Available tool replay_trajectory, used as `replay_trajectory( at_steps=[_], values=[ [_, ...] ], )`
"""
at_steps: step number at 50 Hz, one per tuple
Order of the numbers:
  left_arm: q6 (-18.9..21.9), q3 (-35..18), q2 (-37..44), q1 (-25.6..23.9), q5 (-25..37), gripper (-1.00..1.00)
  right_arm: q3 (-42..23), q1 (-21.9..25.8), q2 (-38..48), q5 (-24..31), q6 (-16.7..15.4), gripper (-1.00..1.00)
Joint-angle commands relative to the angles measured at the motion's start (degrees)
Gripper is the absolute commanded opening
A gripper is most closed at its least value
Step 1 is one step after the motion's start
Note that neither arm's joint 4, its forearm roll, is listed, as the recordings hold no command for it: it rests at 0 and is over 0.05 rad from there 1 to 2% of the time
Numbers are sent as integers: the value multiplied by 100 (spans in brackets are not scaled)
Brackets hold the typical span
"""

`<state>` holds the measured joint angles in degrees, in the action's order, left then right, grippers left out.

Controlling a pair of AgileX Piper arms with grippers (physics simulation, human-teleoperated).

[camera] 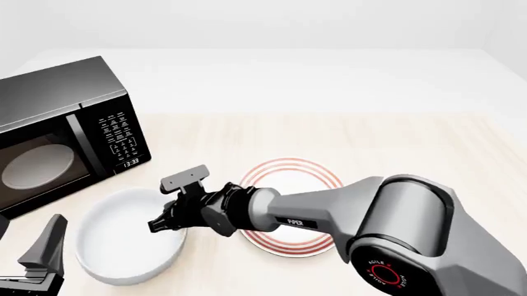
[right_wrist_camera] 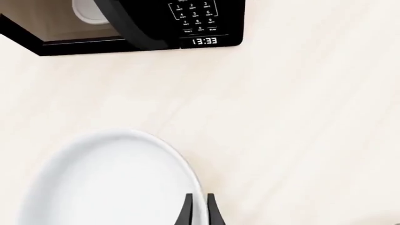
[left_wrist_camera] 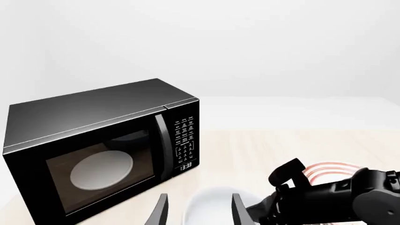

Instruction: Put the white bowl to the right of the plate.

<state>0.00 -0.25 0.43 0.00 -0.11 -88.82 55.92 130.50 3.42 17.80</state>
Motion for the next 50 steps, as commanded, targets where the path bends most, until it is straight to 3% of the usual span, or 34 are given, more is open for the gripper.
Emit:
replay_trajectory(
  at_steps=[1,13,31,50],
  values=[
    [0,0,0,0,0,100,133,-63,-292,96,-114,-100],
    [0,0,0,0,0,100,512,-189,-1476,402,-620,-100],
    [0,0,0,0,0,100,1428,-871,-2773,342,-950,-100],
    [0,0,0,0,0,100,3643,-2730,-4817,-189,-1022,-100]
  ],
)
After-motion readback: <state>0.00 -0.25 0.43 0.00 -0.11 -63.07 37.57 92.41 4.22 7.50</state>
